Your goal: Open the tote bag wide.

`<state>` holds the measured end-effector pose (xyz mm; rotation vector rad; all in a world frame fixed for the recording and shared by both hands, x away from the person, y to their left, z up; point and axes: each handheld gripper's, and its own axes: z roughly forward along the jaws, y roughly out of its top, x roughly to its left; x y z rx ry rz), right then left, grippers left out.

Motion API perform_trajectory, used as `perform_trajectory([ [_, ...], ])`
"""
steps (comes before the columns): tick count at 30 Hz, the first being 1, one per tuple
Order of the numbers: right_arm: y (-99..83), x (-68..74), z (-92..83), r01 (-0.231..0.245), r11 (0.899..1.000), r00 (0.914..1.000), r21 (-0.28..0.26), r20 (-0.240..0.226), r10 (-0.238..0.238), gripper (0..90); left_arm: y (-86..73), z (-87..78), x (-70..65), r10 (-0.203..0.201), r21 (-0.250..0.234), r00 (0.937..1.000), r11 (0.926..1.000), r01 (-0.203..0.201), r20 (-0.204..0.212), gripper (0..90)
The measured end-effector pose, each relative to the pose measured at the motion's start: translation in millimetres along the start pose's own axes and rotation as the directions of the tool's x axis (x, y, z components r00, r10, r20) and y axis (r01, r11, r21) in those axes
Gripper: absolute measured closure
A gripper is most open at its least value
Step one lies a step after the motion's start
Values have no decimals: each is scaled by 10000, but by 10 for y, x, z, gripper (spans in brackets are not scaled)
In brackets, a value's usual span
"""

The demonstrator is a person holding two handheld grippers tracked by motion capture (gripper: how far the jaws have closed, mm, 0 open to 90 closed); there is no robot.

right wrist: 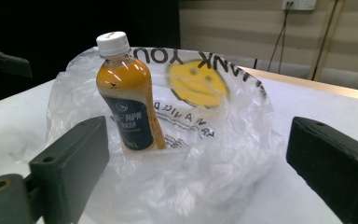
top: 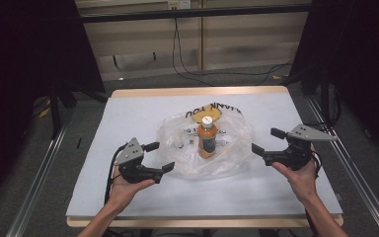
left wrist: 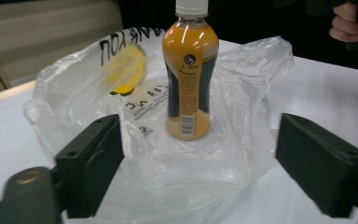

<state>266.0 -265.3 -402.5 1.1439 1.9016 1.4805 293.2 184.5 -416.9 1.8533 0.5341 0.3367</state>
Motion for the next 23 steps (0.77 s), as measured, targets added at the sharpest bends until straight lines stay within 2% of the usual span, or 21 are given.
perform_trajectory([
  [1, -12, 11, -30, -158, 9999, 9999, -47, -9, 158, 18, -8, -20, 2, -77, -76, 10000, 9999, 77, -41, 120],
  [2, -24, 14, -52, -155, 9999, 9997, -63, -173, 153, 8, -15, -43, 6, -127, -75, 9998, 9999, 126, -142, 89],
  [3, -32, 25, -79, -144, 9999, 9998, -40, -121, 144, 9, -27, -66, 13, -223, -117, 9996, 9997, 221, -171, 68],
  [5, -63, 71, -150, 18, 9999, 9999, -159, -130, -20, 4, -61, -129, 32, -182, -84, 9993, 9998, 179, -331, 53],
  [6, -86, 89, -189, 122, 9996, 9997, -239, -200, -127, 13, -81, -156, 38, -310, -84, 9989, 9995, 307, -355, 45],
  [7, -105, 105, -225, 110, 9998, 9999, -180, -66, -111, 16, -102, -186, 46, -389, 15, 9985, 9992, 390, -387, 45],
  [8, -130, 118, -259, 45, 9998, 10000, -209, 4, -45, 2, -130, -197, 53, -539, -31, 9983, 9985, 539, -237, 42],
  [9, -159, 122, -287, -11, 9997, 10000, -238, 40, 11, 5, -151, -219, 56, -560, 95, 9977, 9984, 564, -384, 41],
  [11, -210, 134, -349, -219, 9993, 9997, -317, 101, 222, 4, -184, -271, 46, -546, 98, 9976, 9984, 551, -419, 37],
  [12, -231, 139, -377, -146, 9994, 9997, -311, 171, 152, 4, -195, -306, 43, -497, 78, 9979, 9987, 501, -411, 31],
  [14, -262, 174, -440, -62, 9995, 9995, -295, 318, 71, 10, -231, -363, 55, -824, 156, 9965, 9965, 827, -162, 24],
  [16, -301, 183, -508, -77, 9997, 9996, -246, 285, 84, 16, -285, -437, 56, -808, -63, 9955, 9967, 805, -496, 23],
  [18, -369, 193, -541, -42, 9996, 9986, -267, 519, 55, 17, -343, -494, 73, -904, -135, 9923, 9959, 895, -842, 21],
  [20, -444, 185, -555, -252, 9993, 9981, -260, 564, 266, 21, -394, -524, 69, -1088, -311, 9858, 9939, 1057, -1275, 23],
  [21, -477, 171, -554, -348, 9992, 9977, -212, 572, 360, 21, -414, -540, 79, -1198, -368, 9832, 9926, 1158, -1381, 25],
  [22, -501, 158, -549, -507, 9986, 9971, -136, 561, 514, 10, -417, -559, 93, -1310, -324, 9827, 9913, 1278, -1312, 24],
  [23, -512, 146, -543, -559, 9984, 9965, -77, 612, 563, 0, -415, -589, 102, -1143, -370, 9824, 9932, 1100, -1478, 26],
])
